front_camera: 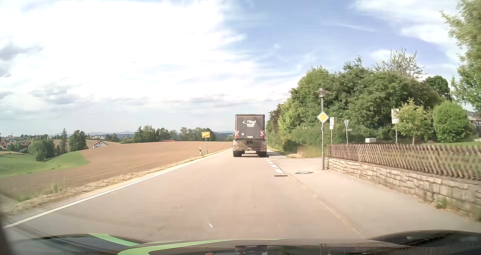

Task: Follow the waypoints while adhering to traffic rules and regulations

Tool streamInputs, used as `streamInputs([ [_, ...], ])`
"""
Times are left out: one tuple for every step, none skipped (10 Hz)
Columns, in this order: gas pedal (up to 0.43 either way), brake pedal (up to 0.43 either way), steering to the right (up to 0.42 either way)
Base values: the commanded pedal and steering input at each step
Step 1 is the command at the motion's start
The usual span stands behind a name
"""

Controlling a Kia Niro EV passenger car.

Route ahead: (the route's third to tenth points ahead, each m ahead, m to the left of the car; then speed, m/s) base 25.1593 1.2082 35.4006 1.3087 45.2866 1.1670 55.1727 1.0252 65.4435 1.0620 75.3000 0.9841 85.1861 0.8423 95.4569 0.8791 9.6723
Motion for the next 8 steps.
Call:
streamInputs([
  [0.059, 0.000, -0.002],
  [0.059, 0.000, -0.002],
  [0.059, 0.000, -0.002],
  [0.059, 0.000, -0.002],
  [0.059, 0.000, -0.002],
  [0.059, 0.000, -0.002],
  [0.059, 0.000, -0.002],
  [0.059, 0.000, -0.002],
])
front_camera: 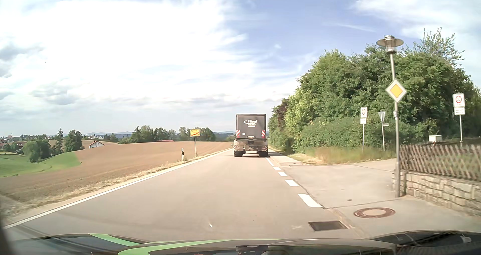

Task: Follow the waypoints while adhering to traffic rules and regulations

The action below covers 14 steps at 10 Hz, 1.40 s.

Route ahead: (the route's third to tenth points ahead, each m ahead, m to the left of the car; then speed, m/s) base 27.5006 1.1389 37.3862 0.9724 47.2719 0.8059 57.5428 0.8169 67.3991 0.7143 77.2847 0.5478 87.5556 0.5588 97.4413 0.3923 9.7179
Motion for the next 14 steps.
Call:
streamInputs([
  [0.059, 0.000, -0.002],
  [0.059, 0.000, -0.002],
  [0.059, 0.000, -0.002],
  [0.059, 0.000, -0.002],
  [0.059, 0.000, -0.003],
  [0.059, 0.000, -0.003],
  [0.059, 0.000, -0.003],
  [0.059, 0.000, -0.003],
  [0.059, 0.000, -0.001],
  [0.059, 0.000, 0.000],
  [0.059, 0.000, 0.000],
  [0.059, 0.000, 0.000],
  [0.059, 0.000, 0.000],
  [0.059, 0.000, 0.000],
])
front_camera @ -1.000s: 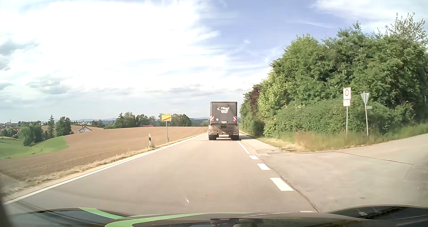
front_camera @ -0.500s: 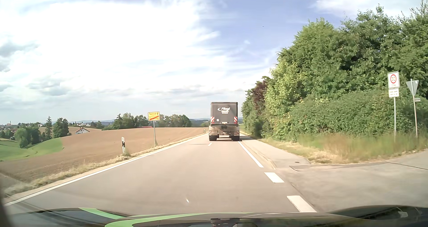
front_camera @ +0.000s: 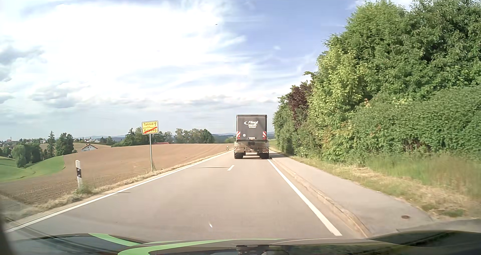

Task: Follow the waypoints while adhering to traffic rules and regulations

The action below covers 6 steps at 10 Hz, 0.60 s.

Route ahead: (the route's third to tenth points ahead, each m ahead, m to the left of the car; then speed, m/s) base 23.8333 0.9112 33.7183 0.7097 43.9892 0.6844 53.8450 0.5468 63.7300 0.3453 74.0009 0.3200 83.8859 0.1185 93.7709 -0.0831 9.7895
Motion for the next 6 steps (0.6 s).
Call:
streamInputs([
  [0.059, 0.000, 0.001],
  [0.059, 0.000, 0.001],
  [0.059, 0.000, 0.001],
  [0.059, 0.000, 0.001],
  [0.047, 0.000, 0.001],
  [0.047, 0.000, 0.001],
])
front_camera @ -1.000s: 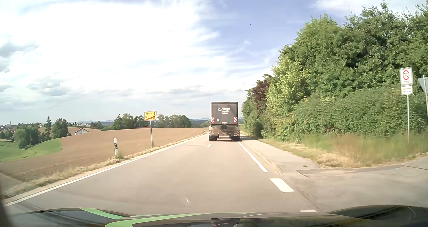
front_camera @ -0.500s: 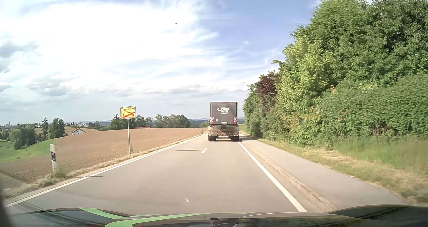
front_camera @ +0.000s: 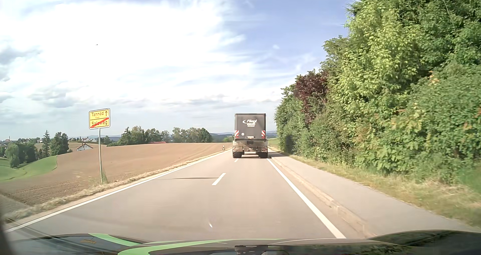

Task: Follow the waypoints while adhering to traffic rules and regulations

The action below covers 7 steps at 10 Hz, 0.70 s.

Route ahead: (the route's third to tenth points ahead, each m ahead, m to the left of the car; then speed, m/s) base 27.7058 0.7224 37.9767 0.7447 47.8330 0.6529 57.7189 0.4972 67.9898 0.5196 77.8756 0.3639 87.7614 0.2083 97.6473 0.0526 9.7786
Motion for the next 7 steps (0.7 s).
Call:
streamInputs([
  [0.047, 0.000, 0.001],
  [0.039, 0.000, 0.001],
  [0.039, 0.000, 0.001],
  [0.039, 0.000, 0.001],
  [0.039, 0.000, 0.001],
  [0.039, 0.000, 0.001],
  [0.039, 0.000, 0.001],
])
